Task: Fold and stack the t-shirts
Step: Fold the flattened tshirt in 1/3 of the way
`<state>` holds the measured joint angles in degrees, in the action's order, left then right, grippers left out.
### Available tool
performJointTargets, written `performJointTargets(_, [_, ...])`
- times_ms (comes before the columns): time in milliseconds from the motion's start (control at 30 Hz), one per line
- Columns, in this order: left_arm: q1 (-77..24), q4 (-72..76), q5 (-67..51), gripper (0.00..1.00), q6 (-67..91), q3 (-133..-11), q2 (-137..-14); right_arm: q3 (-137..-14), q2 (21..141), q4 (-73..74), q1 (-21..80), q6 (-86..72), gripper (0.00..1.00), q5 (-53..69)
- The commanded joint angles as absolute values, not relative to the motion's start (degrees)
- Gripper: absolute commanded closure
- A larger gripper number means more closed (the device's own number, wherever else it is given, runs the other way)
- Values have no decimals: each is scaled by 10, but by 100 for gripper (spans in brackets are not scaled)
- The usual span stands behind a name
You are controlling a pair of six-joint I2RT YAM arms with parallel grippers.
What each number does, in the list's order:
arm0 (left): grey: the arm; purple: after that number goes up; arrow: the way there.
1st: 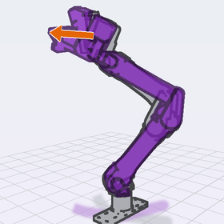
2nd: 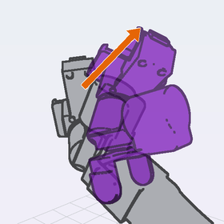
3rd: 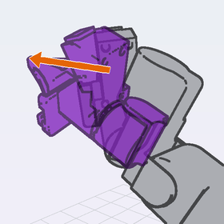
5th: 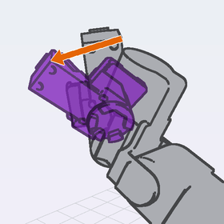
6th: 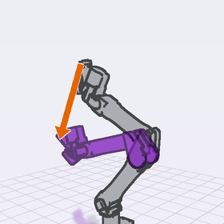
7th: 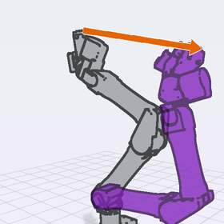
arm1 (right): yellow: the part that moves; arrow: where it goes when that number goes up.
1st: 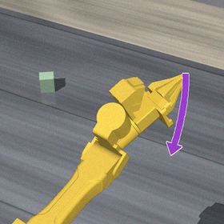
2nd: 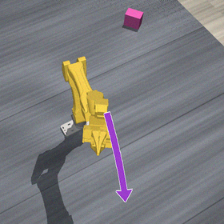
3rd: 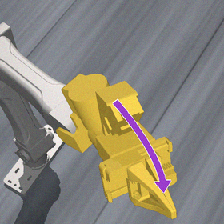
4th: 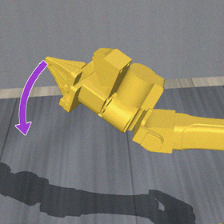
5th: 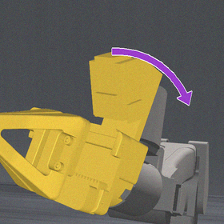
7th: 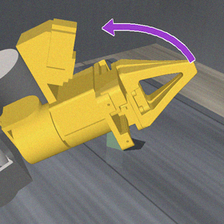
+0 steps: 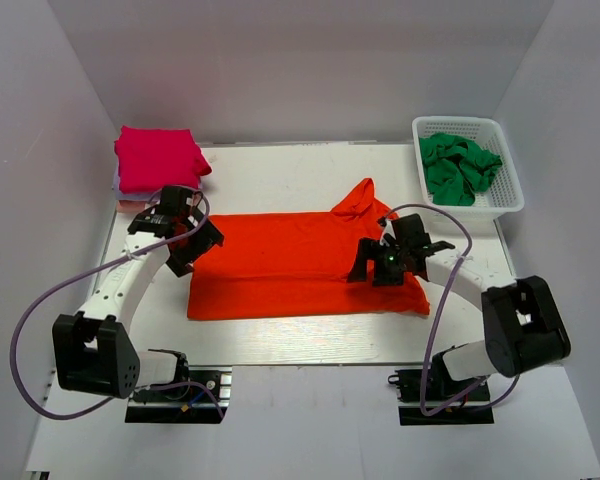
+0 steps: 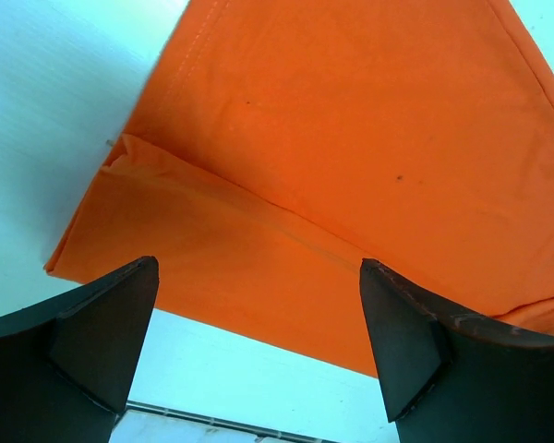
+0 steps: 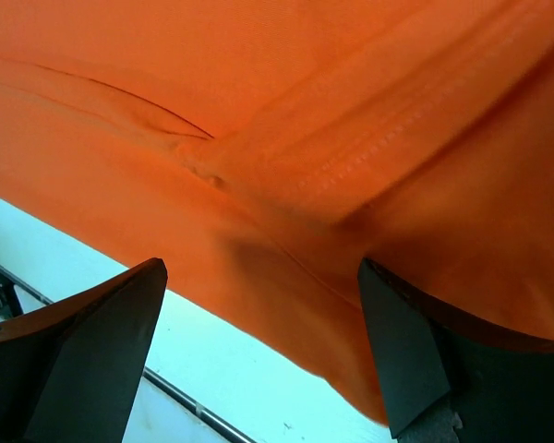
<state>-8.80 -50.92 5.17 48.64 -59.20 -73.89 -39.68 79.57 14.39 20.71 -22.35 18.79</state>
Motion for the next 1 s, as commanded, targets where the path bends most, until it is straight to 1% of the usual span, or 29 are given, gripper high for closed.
performJointTargets(0, [-87,-522,68,0,496,-613,-727,-427,817,100,214,-237,10,225])
performJointTargets(167, [-87,-522,78,0,496,-613,-716,-440,844,50,223,-255,10,245])
performJointTargets(267, [-87,-522,78,0,496,-613,-716,-472,863,39,228,-260,10,241])
performJointTargets(433, [-87,-517,78,0,502,-620,-736,-551,932,37,234,-256,10,230])
performJointTargets(533, [-87,-529,95,0,502,-641,-750,-605,979,59,238,-238,10,221])
performJointTargets(633, [-87,-540,113,0,502,-662,-769,-667,1002,108,242,-205,10,183])
performJointTargets(667, [-87,-540,119,0,502,-668,-780,-684,1005,131,242,-184,10,154])
performJointTargets(733, [-87,-546,119,0,502,-679,-793,-711,1003,147,241,-174,10,135])
performJointTargets(800, [-87,-546,124,0,502,-699,-810,-716,985,181,238,-171,10,104])
performJointTargets(967, [-87,-546,124,0,496,-706,-822,-650,905,250,236,-183,10,48])
